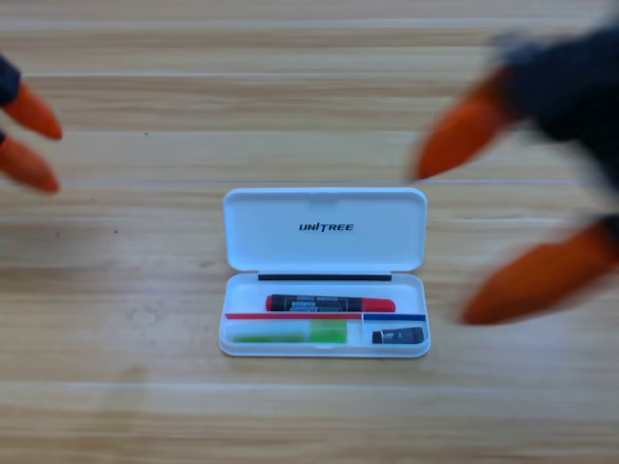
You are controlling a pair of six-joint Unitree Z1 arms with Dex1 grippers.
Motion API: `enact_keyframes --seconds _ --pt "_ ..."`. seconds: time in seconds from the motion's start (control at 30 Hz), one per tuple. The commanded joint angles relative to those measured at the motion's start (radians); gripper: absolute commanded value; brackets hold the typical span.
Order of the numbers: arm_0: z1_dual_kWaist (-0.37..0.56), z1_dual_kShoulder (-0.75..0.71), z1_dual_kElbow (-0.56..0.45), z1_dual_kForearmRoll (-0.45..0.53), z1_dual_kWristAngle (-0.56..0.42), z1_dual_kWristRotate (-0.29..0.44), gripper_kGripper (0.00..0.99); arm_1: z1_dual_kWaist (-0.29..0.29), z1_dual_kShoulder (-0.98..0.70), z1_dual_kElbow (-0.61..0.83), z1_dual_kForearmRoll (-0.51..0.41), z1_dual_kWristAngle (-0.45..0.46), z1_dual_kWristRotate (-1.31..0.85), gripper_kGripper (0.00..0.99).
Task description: Clean up eraser and pencils
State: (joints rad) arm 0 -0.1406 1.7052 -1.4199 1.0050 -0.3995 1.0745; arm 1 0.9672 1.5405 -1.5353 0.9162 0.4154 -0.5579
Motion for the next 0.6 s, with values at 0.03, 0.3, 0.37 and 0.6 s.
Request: enact_keyframes --seconds 0.03,0.3,0.37,0.6 --pt "0.113 0.166 -0.125 -0.025 -0.165 0.073 0.48 -0.045 -0.247 0.155 -0.062 0.039 0.012 0.99" --pt "0.167 0.465 -0.309 -0.023 -0.453 0.15 0.0 -0.045 -0.243 0.224 -0.089 0.065 0.009 0.99" --pt "0.164 0.524 -0.324 -0.023 -0.512 0.148 0.0 -0.045 -0.226 0.224 -0.091 0.066 0.012 0.99" --pt "0.107 0.665 -0.35 -0.023 -0.598 0.147 0.0 -0.045 -0.191 0.224 -0.122 0.068 0.03 0.99"
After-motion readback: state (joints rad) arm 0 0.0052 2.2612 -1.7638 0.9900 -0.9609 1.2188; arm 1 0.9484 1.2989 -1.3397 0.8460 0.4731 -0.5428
